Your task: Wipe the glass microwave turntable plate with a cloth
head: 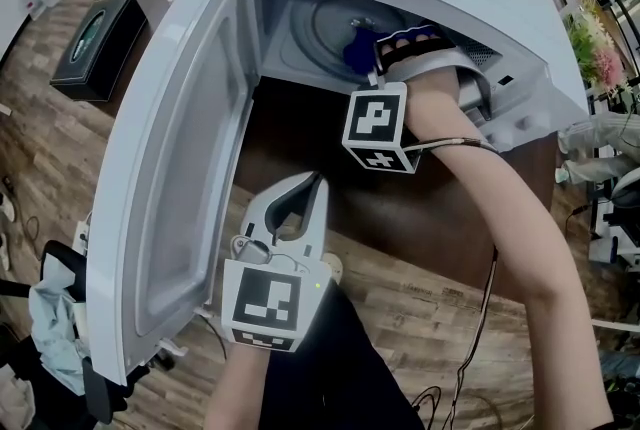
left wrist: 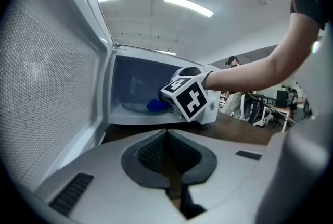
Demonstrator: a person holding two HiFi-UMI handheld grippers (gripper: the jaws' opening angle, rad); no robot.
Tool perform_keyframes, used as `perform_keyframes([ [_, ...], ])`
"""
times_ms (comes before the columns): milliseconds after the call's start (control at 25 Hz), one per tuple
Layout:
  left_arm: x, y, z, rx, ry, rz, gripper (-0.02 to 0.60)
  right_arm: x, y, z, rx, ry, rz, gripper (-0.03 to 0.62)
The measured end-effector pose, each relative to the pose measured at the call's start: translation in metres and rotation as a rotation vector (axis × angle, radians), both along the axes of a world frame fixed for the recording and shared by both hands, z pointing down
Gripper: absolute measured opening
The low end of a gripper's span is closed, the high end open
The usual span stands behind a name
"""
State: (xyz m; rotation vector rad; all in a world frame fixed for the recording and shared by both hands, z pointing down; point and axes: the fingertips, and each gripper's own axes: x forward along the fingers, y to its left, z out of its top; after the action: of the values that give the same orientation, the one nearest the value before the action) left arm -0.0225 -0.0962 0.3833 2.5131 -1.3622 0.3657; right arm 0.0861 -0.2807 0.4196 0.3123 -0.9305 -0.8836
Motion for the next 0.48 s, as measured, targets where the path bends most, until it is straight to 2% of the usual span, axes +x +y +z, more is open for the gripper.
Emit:
perform_keyframes([
  [160,0.001,0.0,0.0,-0.001,-0.002,0.001,0.005,0.018,0.002,0.002,-0.026,0.18,0.01,0.081],
  [280,0.001,0.0,0.001,-0.004,-0.002,-0.001,0.005,0.029,0.005,0.003,-0.059,0.266,0.024,0.081],
  [480,0.003,-0.001,0.003,-0.008,-0.001,0.001,0.005,0.033,0.007,0.002,-0.063,0.242,0.032,0.081],
])
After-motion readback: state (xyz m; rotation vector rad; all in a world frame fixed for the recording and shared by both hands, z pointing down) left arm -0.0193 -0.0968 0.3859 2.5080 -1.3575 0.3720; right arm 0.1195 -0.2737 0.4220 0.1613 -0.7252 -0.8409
